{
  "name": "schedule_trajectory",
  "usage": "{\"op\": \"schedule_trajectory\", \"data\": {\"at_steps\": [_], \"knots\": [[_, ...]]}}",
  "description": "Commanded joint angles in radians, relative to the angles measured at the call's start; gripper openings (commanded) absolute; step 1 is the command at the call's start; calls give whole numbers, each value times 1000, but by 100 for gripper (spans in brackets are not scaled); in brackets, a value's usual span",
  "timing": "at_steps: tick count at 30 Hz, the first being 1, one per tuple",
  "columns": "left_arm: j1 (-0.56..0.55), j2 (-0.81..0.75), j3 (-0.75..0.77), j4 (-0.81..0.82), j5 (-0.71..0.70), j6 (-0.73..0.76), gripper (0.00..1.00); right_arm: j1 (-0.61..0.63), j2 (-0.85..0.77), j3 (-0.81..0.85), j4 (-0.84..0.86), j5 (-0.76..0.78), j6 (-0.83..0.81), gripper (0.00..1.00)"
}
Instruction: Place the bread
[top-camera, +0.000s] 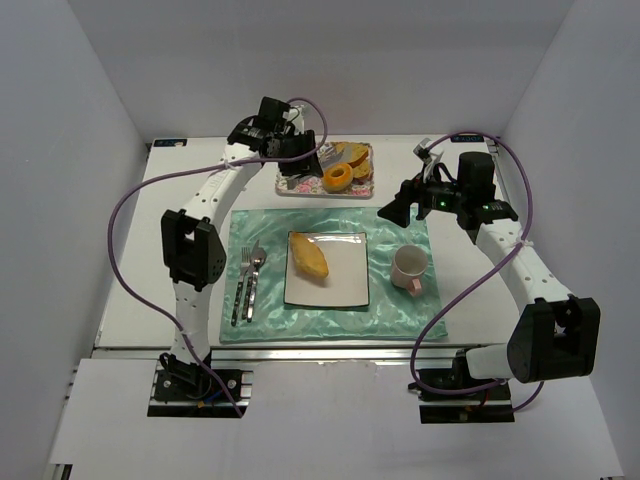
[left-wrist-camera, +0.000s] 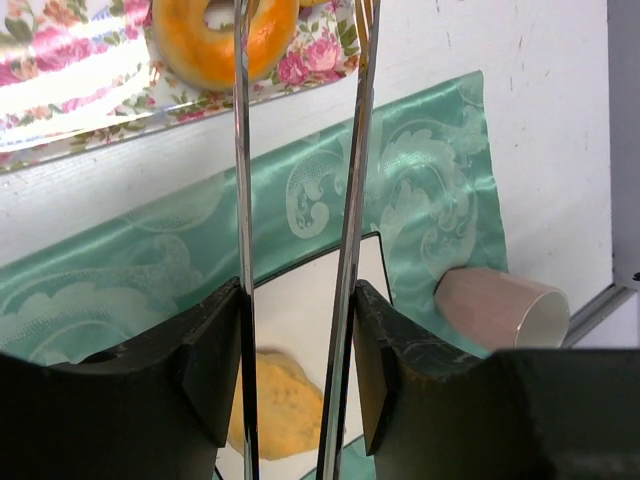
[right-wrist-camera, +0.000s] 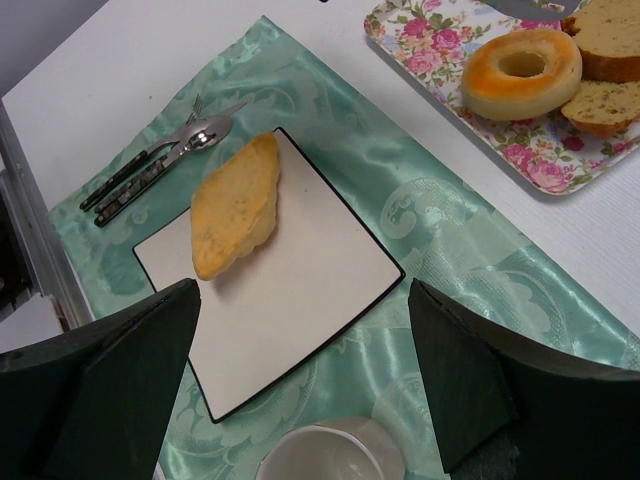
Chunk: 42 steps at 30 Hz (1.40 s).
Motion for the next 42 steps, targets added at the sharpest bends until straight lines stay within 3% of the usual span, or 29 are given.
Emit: {"op": "schedule_trajectory", "data": {"at_steps": [1, 21, 34, 42], "knots": [[-36, -7, 26, 57, -41, 48, 55, -8, -11, -13, 15, -6, -14, 89], [-105, 43, -37, 71, -243, 125, 58, -11, -16, -24, 17, -9, -11, 89], [-123, 56, -123, 94, -190, 155, 58, -19, -13, -29, 18, -6, -11, 89], [-133, 71, -123, 78, -231, 167, 54, -20, -8, -27, 24, -9, -5, 89]]}}
